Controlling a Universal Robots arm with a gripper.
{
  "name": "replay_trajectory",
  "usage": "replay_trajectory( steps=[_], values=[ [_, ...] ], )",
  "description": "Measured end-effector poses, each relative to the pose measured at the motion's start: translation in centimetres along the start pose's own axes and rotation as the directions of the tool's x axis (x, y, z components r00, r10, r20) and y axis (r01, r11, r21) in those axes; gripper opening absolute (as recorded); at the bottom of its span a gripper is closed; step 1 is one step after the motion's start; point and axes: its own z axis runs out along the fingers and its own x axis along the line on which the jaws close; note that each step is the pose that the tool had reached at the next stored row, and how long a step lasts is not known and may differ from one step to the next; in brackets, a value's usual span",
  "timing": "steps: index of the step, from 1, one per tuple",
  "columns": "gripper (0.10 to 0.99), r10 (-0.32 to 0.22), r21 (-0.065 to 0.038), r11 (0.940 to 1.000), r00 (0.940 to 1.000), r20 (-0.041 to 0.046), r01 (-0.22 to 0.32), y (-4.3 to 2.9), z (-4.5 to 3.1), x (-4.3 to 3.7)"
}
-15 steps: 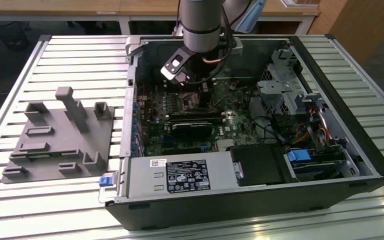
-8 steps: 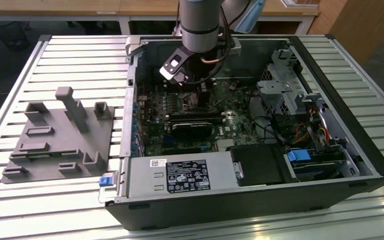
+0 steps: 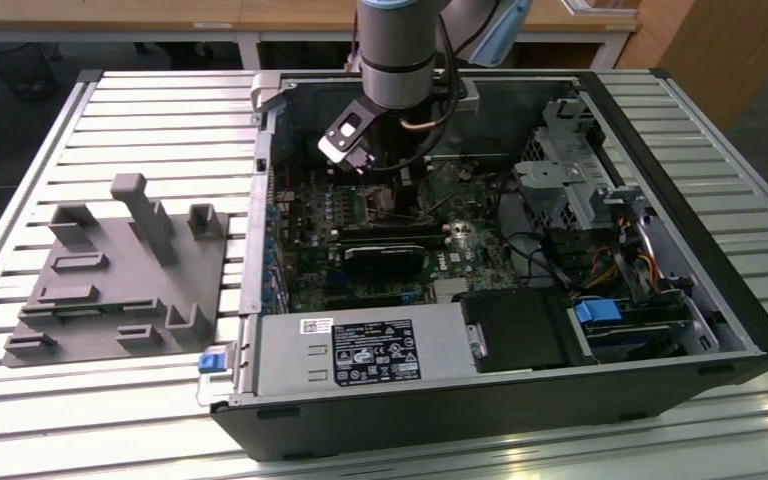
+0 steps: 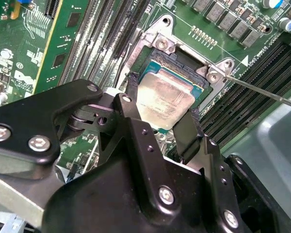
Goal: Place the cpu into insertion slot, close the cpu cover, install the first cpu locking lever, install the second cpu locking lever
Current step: 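Place the cpu into insertion slot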
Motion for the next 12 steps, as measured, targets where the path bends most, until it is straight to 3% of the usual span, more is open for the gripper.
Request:
replay_trajectory(
  steps=[12],
  values=[
    [0.541, 0.000, 0.000, 1.0000, 1.0000, -0.0001, 0.000, -0.16, 0.36, 0.01]
  ],
)
